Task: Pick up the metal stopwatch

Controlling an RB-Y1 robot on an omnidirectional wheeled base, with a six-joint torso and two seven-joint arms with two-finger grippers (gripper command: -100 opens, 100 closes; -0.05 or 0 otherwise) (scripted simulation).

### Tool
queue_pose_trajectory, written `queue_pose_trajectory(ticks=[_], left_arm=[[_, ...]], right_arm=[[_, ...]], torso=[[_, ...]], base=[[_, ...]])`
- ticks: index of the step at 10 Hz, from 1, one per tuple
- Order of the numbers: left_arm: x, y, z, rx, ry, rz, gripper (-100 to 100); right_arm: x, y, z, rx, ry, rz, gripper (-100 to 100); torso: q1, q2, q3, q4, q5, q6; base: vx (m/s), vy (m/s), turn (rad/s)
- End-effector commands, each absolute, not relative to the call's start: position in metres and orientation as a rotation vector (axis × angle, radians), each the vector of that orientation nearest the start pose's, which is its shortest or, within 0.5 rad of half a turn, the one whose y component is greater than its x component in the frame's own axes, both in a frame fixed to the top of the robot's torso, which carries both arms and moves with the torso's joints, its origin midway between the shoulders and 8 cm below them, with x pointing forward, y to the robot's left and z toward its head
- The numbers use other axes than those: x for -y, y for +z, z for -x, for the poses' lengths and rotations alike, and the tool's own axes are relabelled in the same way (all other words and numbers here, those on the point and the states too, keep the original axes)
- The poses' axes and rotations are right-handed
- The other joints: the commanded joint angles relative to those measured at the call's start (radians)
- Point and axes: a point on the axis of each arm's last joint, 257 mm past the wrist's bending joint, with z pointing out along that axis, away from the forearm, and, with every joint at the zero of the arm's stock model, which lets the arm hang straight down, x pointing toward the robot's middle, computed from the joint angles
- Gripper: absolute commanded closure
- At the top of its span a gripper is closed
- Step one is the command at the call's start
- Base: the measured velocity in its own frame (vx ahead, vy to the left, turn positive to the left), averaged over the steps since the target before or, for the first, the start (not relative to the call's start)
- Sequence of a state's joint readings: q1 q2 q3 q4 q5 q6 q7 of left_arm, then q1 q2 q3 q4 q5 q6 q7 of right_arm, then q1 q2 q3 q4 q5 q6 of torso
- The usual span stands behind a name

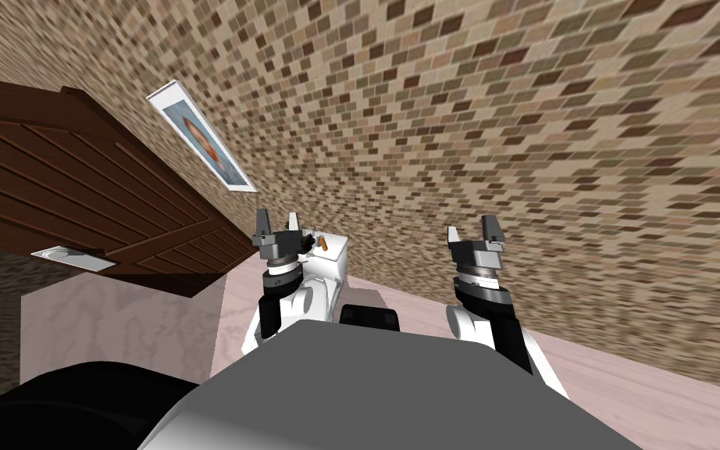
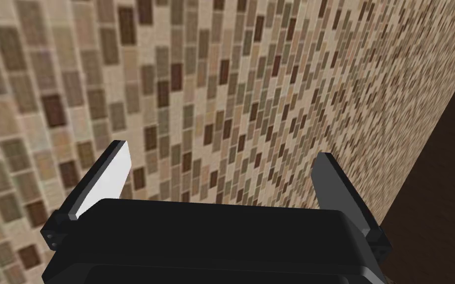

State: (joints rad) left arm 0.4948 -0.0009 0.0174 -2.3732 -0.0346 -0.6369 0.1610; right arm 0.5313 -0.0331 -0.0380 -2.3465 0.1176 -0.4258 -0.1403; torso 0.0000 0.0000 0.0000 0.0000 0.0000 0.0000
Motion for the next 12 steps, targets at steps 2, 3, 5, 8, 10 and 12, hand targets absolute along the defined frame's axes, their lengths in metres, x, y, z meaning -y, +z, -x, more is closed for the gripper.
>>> queue_pose_trajectory(ticks=[2,3,5,8,10,12], left_arm=[[-0.263,0.073,-0.303,-0.527,-1.452,0.466,-100],[-0.262,0.063,-0.307,-0.572,-1.439,0.46,-100],[-0.264,0.037,-0.314,-0.672,-1.401,0.457,-100],[-0.269,0.004,-0.321,-0.794,-1.349,0.447,-100],[-0.273,-0.018,-0.324,-0.874,-1.316,0.438,-100],[-0.279,-0.038,-0.325,-0.951,-1.282,0.428,-100]], right_arm=[[0.278,0.029,-0.342,-0.695,1.296,-0.645,0],[0.278,0.029,-0.342,-0.695,1.296,-0.645,0],[0.278,0.029,-0.342,-0.695,1.296,-0.645,0],[0.278,0.029,-0.342,-0.695,1.296,-0.645,0],[0.278,0.029,-0.342,-0.695,1.296,-0.645,0],[0.278,0.029,-0.342,-0.695,1.296,-0.645,0]], torso=[[0.0,0.0,0.0,0.0,0.0,0.0],[0.0,0.0,0.0,0.0,0.0,0.0],[-0.001,-0.001,-0.001,0.0,0.0,0.0],[-0.001,-0.001,-0.001,0.0,0.0,0.0],[-0.002,-0.001,-0.001,0.0,0.0,0.0],[-0.002,-0.002,-0.001,0.0,0.0,0.0]], base=[[0.005,-0.011,-0.001],[0.014,-0.025,-0.003],[0.019,-0.032,-0.007],[0.018,-0.027,-0.007],[0.017,-0.027,-0.005],[0.024,-0.038,-0.011]])
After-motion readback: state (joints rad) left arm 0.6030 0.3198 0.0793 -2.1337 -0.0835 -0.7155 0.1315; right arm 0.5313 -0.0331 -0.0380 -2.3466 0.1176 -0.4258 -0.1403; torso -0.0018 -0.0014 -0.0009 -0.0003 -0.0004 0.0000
